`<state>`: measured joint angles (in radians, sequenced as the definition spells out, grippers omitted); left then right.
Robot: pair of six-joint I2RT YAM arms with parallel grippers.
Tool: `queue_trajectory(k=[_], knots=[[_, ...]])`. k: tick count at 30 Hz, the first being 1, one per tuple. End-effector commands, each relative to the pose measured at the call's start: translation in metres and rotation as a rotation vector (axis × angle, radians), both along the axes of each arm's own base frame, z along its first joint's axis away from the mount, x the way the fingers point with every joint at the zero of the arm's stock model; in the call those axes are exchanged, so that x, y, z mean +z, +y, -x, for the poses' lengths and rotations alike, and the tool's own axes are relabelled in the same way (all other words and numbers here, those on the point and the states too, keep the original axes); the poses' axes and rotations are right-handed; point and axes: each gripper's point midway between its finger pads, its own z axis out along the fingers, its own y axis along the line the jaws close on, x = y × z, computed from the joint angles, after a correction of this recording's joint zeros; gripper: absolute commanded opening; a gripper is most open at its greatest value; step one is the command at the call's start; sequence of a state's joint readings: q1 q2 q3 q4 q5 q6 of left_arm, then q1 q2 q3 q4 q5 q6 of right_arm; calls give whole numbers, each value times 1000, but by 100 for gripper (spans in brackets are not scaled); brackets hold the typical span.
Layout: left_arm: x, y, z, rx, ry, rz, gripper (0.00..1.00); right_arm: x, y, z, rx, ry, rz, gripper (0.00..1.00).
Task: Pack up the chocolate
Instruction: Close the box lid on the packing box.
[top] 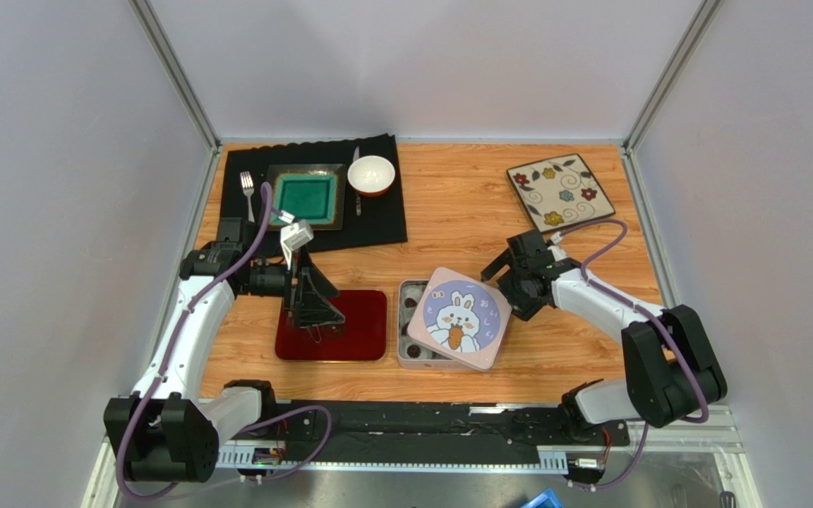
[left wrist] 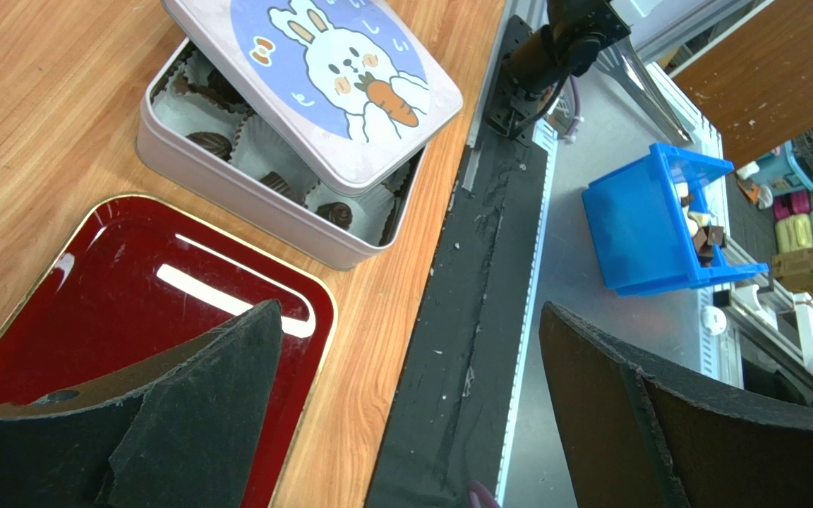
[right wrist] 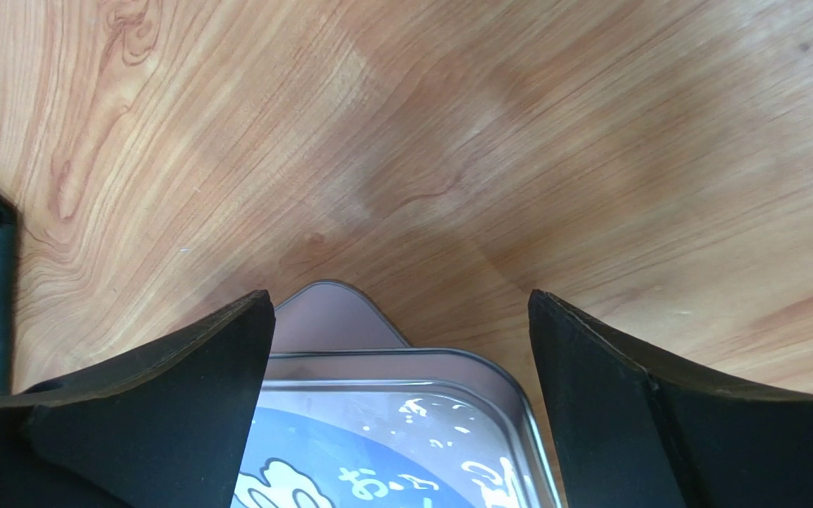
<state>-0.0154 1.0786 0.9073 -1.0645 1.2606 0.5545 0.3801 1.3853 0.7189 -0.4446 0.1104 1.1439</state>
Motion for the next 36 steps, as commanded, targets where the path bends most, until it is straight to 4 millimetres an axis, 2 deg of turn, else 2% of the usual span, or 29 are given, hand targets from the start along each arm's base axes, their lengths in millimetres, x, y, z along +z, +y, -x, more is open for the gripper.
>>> queue_trajectory(k=[1, 13, 20, 28, 36], knots=[[16, -2, 1, -23, -79, 29, 99, 17, 13, -24, -56, -76, -32, 94], [15, -2, 5, -28, -88, 24, 99, 34, 35, -36, -24, -113, -59, 95], [15, -1, 5, -29, -98, 17, 99, 31, 42, -38, -3, -105, -48, 95], [14, -1, 7, -33, -99, 14, 99, 44, 54, -45, 40, -127, -5, 96], [13, -1, 9, -36, -101, 12, 99, 43, 62, -46, 60, -122, -1, 96]])
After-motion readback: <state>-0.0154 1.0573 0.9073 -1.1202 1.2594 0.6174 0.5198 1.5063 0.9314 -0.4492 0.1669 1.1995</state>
